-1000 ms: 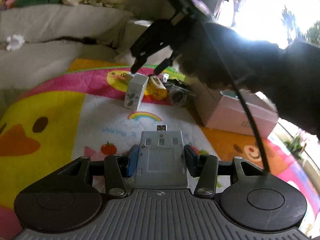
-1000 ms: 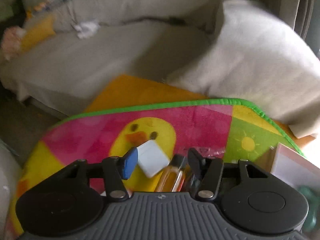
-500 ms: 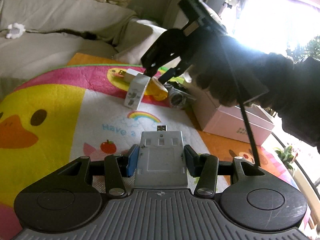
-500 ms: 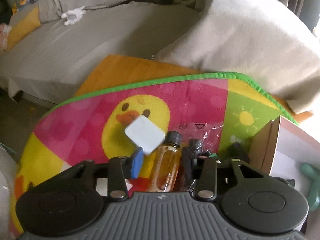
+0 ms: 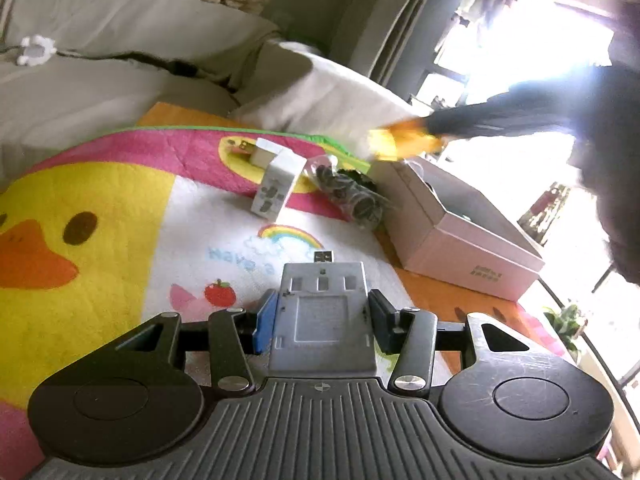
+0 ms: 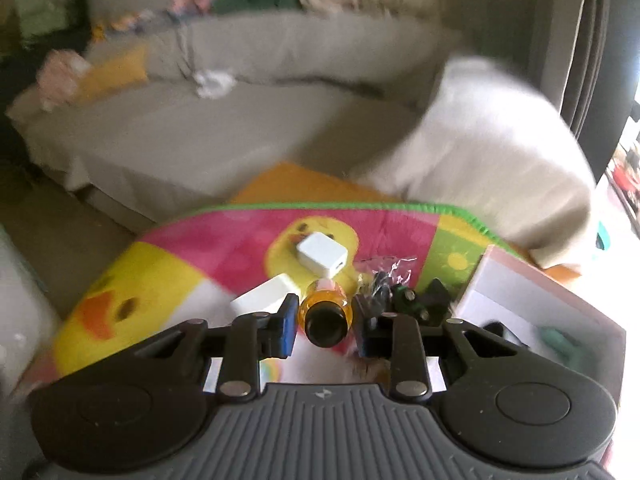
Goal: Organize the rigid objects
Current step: 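Carry the power strip and orange bottle over the pink box and release both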
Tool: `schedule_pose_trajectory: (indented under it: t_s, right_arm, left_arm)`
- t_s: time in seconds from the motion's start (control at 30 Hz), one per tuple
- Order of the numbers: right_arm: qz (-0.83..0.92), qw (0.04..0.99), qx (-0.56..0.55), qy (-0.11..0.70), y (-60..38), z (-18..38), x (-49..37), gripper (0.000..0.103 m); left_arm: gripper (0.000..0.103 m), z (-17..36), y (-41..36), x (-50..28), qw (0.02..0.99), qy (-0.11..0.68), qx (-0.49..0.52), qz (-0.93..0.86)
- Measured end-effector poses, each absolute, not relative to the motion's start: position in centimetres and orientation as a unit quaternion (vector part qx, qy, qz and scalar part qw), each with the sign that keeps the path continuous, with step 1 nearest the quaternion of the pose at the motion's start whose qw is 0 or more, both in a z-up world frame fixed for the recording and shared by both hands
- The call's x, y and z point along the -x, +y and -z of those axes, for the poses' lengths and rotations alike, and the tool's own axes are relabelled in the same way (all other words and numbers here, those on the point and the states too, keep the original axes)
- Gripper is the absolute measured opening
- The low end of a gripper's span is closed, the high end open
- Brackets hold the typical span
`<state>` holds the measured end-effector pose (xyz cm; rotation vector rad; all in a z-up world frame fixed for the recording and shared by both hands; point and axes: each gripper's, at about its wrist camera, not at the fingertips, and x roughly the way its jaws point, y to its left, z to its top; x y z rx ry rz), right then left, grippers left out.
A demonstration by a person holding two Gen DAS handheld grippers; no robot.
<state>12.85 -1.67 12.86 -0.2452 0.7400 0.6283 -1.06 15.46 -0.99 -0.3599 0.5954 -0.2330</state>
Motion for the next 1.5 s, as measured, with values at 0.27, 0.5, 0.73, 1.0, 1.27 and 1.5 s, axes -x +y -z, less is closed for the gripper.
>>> schedule_pose_trajectory:
  t_s: [0.27, 0.5, 0.73, 1.0, 1.27, 1.5]
  right_arm:
    - [-0.317, 0.889, 0.122, 0.308, -11.5, -14.7, -1.9, 0.028]
    - [-0.262, 0.914, 0.111, 0.29, -19.8, -13.7, 3.1, 0.028]
    - [-0.235, 0.929, 0.062, 0.278, -24.7, -12.3, 4.0, 0.028]
    - [-0.221, 0.933, 0.028, 0.282, -26.6, -10.8, 2.7, 0.028]
    - [-0.208, 0.934, 0.006, 0.292, -26.1, -11.1, -1.1, 0.028]
    - [-0.215, 0.94, -0.027, 0.264, -23.6, -15.7, -7.1, 0.028]
  left_arm:
    - [0.053, -0.7, 11.2, 3.1, 0.924, 0.328, 0.11, 0.16]
    - [0.053, -6.3, 5.4, 2.9, 0.925, 0.302, 0.062, 0.222]
    - [0.053, -12.4, 0.7, -6.3, 0.955, 0.214, 0.022, 0.205]
    - [0.053, -11.9, 1.3, -7.8, 0.965, 0.193, 0.057, 0.169]
    - [0.053, -6.4, 5.1, -0.9, 0.951, 0.259, 0.076, 0.15]
    - [0.053, -2.7, 7.8, 1.9, 0.934, 0.309, 0.098, 0.15]
